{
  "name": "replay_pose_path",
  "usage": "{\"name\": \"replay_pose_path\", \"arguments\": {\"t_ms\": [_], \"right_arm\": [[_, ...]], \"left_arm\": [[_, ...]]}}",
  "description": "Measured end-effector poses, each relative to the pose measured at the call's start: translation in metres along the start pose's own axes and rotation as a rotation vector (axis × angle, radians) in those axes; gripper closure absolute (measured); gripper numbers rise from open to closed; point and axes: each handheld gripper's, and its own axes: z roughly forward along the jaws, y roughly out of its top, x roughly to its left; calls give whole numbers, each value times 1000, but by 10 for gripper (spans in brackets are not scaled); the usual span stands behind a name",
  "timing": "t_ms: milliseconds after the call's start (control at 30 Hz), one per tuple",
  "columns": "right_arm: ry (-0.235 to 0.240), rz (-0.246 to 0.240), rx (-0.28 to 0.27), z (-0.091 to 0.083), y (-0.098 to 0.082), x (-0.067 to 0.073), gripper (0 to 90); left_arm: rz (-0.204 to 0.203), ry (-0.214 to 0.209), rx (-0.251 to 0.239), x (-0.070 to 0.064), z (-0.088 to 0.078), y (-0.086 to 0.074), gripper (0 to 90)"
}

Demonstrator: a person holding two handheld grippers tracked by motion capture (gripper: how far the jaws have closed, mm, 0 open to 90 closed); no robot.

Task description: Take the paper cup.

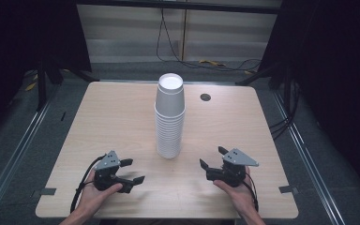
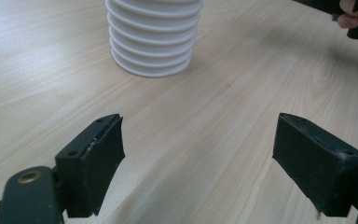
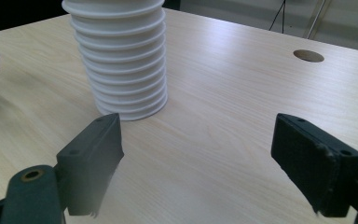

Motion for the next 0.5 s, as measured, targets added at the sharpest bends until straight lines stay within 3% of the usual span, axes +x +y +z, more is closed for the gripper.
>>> {"name": "replay_pose_path", "arguments": {"t_ms": [500], "right_arm": [[93, 4, 8, 6, 10, 5, 137]], "left_arm": [[17, -11, 0, -3, 0, 2, 159]]}}
